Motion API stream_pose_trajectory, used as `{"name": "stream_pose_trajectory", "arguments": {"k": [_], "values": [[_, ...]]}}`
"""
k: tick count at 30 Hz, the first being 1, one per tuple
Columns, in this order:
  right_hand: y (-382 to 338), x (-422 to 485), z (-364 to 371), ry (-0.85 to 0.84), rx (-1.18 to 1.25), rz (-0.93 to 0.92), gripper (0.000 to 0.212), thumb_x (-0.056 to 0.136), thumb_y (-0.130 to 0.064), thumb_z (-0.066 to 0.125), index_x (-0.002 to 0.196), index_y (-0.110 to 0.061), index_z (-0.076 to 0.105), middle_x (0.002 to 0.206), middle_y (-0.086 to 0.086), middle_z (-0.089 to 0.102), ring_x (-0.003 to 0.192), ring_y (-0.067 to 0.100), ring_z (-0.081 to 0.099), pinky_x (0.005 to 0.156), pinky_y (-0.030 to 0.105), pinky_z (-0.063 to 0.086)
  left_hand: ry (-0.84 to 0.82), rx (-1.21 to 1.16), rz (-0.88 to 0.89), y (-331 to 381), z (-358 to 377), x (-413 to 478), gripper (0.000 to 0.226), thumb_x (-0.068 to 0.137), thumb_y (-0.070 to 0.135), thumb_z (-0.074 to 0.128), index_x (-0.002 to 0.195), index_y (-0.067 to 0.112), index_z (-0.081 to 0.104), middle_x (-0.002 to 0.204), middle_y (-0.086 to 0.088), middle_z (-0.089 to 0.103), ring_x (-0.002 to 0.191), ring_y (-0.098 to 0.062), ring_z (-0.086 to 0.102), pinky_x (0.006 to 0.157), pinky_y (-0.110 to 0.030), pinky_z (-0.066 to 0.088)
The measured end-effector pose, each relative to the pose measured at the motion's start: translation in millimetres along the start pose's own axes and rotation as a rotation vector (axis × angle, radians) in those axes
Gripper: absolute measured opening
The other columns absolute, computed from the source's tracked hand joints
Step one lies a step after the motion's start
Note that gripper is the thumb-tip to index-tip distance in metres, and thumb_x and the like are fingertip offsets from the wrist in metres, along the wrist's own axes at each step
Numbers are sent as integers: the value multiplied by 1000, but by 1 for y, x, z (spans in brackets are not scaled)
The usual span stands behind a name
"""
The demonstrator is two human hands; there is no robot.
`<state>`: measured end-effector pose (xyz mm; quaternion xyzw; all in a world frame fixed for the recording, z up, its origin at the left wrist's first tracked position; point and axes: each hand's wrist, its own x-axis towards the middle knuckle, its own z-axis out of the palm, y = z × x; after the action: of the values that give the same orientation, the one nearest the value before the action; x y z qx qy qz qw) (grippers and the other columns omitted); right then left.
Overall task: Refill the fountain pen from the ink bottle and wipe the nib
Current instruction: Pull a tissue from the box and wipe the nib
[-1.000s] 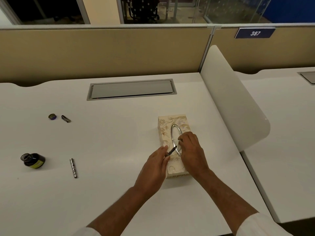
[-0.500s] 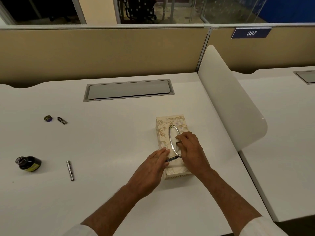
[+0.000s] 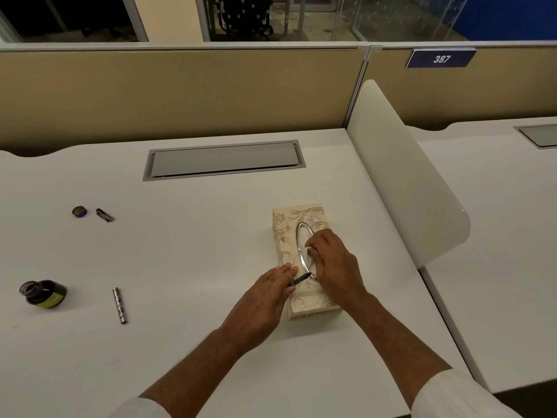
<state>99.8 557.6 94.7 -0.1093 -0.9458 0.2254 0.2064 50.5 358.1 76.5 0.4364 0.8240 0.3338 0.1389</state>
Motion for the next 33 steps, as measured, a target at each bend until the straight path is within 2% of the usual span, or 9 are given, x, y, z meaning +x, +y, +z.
{"name": "stream_pose_trajectory", "arguments": {"k": [5,8,11,14,17,22,27,31,33], "values": [[0,0,1,11,-4,-18,12,97,-10,50,100,-11,61,105,0,59,84,13,59,53,30,54,-6,-49,-50,2,-1,2,52,104,42,28,152,25,37,159,6,38,141,2,27,114,-10,21],[-2,-1,0,18,-7,-22,23,97,-18,41,100,-10,62,105,0,60,84,14,60,53,30,54,3,-93,-81,4,-1,2,51,102,44,28,149,27,40,157,7,40,141,-1,33,116,-19,30],[-4,-3,2,31,-20,-3,17,97,-13,51,104,-8,66,108,3,60,89,16,63,56,28,57,10,-110,-96,1,1,2,48,104,44,30,148,27,42,156,6,43,141,-7,40,114,-33,41],[-7,-8,6,93,-2,108,13,95,-14,61,106,-10,65,108,3,60,95,17,60,63,26,57,27,-124,-112,0,2,2,44,106,42,34,147,29,42,154,8,46,138,-5,42,112,-34,43],[-10,-11,9,138,43,231,8,95,-21,64,97,-13,65,100,-1,60,91,15,55,67,27,53,46,-147,-108,2,1,2,40,106,39,36,145,33,43,150,12,48,135,-1,43,112,-31,43],[-13,-11,12,124,55,315,16,95,-28,63,95,-13,69,97,-2,59,87,12,51,67,22,45,67,-203,-107,3,0,2,37,107,39,38,143,45,39,144,25,44,131,16,38,112,-20,39],[-20,-3,8,108,98,438,32,90,-47,65,90,-16,72,94,-2,60,90,14,53,71,27,47,73,-255,-124,2,3,3,38,106,41,38,144,38,45,143,19,55,130,6,48,108,-26,45],[-27,7,8,93,129,579,31,84,-45,73,85,-14,73,92,3,62,91,19,57,73,36,53,63,-270,-143,1,4,3,38,107,42,37,144,40,44,143,20,55,130,6,49,106,-27,47],[-29,12,10,105,168,630,24,83,-35,75,85,-12,73,92,5,65,88,22,61,72,38,56,57,-278,-149,1,4,3,38,107,43,37,144,40,43,143,20,55,130,6,50,105,-27,48]]}}
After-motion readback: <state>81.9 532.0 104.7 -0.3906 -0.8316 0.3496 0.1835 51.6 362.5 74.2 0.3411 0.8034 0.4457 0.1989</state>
